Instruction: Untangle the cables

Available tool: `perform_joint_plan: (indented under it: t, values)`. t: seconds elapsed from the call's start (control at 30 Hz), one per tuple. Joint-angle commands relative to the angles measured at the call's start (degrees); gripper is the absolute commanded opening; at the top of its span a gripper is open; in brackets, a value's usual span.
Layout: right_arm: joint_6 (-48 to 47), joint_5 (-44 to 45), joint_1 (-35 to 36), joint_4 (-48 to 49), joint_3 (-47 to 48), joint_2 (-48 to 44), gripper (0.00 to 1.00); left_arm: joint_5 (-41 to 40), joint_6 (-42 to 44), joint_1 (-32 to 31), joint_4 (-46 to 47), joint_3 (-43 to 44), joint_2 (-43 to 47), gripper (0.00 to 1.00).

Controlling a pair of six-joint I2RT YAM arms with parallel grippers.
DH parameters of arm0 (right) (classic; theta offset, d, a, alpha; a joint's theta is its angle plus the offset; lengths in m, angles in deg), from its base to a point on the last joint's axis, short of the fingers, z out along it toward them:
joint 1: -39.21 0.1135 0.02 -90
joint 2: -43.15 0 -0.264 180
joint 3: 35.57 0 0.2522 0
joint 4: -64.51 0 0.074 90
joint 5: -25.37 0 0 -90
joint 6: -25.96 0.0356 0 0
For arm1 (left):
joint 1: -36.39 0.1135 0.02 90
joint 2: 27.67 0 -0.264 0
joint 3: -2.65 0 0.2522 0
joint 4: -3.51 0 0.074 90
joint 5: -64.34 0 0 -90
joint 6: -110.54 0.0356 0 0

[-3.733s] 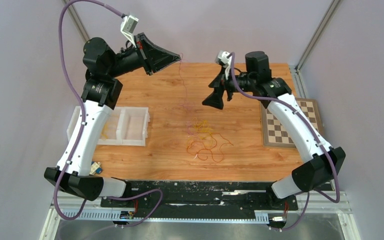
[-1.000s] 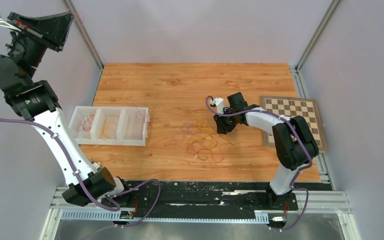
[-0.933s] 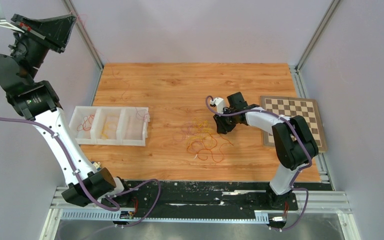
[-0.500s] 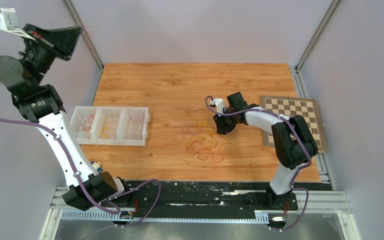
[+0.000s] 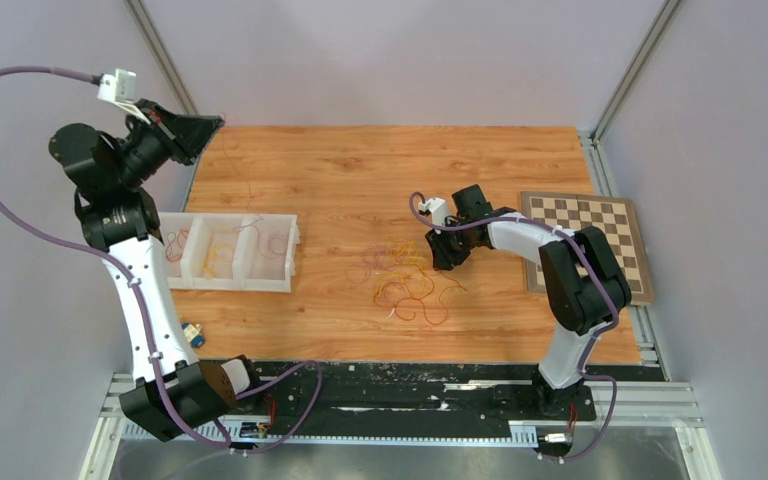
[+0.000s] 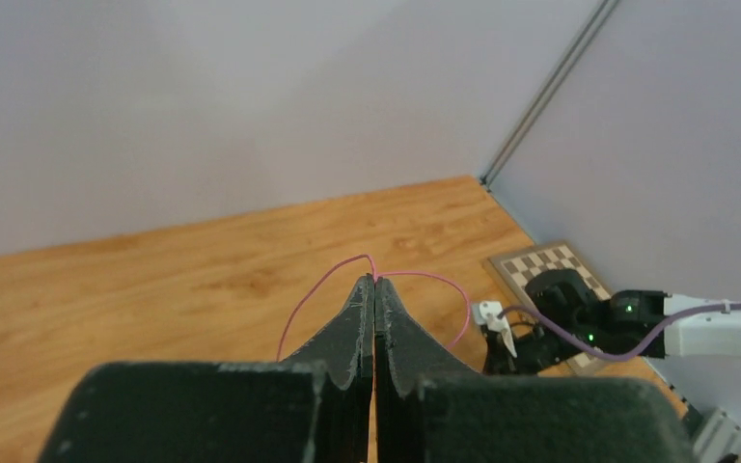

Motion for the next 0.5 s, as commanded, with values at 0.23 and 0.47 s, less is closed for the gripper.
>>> perform_joint_plan:
  t: [0.23,0.47]
  values:
    - [0.00,-1.81,-0.16,0.22,1.20,0.21,0.29,-1.53,13.55,-3.76,-8.74,-17.01,2.51,0.00]
    - [-0.03,-2.08,-0.22,0.15,0.76,-0.07,0.29,-6.06,19.65,-3.77,-11.90,-20.75,0.92,0.00]
